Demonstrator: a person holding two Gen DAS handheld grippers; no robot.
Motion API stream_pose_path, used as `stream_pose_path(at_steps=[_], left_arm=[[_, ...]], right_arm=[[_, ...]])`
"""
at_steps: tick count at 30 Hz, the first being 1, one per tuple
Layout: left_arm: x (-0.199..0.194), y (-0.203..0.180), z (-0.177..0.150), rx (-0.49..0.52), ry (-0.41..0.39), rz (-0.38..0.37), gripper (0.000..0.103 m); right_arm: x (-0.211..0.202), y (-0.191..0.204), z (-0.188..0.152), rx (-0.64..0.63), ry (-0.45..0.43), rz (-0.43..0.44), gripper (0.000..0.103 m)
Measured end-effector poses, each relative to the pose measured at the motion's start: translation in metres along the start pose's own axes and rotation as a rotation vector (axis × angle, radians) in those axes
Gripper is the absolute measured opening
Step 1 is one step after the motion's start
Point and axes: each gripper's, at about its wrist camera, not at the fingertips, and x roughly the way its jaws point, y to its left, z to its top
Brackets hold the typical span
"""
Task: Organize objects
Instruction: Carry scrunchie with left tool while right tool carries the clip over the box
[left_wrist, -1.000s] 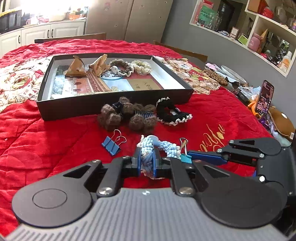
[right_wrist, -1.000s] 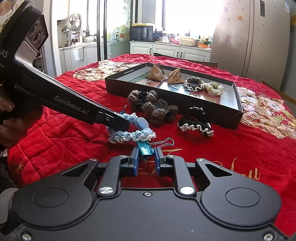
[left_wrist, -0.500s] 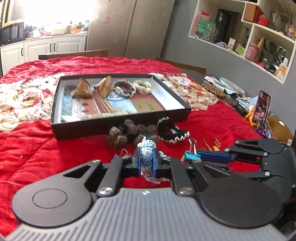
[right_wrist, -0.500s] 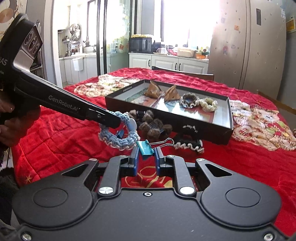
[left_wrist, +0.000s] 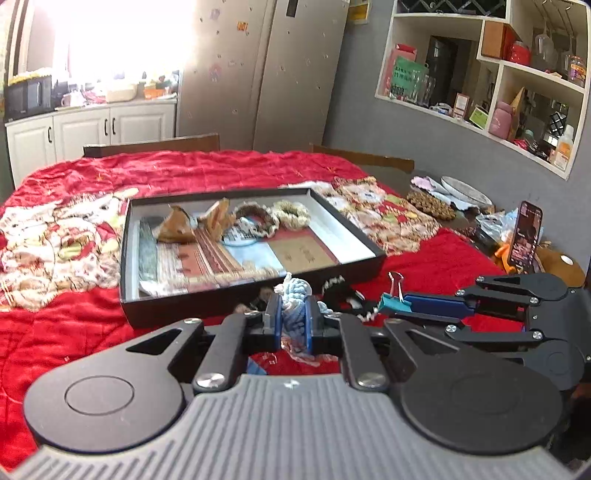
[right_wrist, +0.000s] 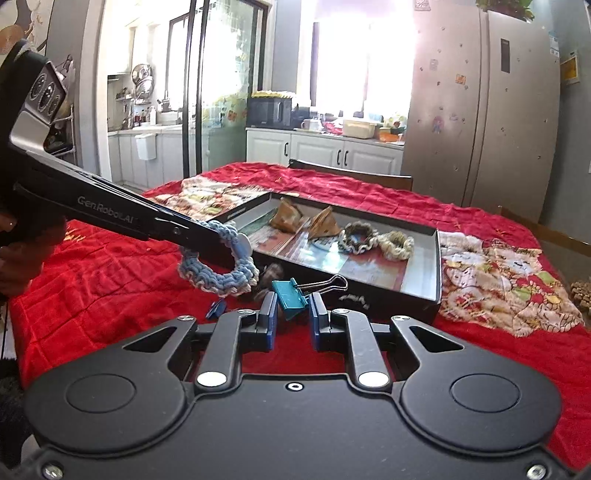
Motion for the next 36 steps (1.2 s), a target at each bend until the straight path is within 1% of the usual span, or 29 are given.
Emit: stream_pose_path(at_steps=[7, 15, 23, 30, 36], left_arm=[[0.002, 0.000, 0.014, 0.011, -0.035, 0.014, 0.014], [0.012, 0.000, 0.029, 0.008, -0.064, 0.018, 0.014], [0.042, 0.006, 0.048, -0.015, -0.058, 0.033, 0.014], [0.068, 0.008, 0.060, -0.028, -0.054, 0.051, 0.014], [0.082, 0.012, 0.068, -0.042, -0.060, 0.057, 0.014]], right_arm=[[0.007, -0.004, 0.010, -0.005, -0.014, -0.014, 0.017], [0.017, -0.016, 0.029, 0.000, -0.048, -0.042, 0.017], [0.039, -0.040, 0.053, 0.007, -0.053, -0.097, 0.017], [0.067, -0.055, 0.064, 0.020, -0.029, -0.104, 0.017], [0.084, -0.064, 0.069, 0.025, -0.022, -0.110, 0.017]])
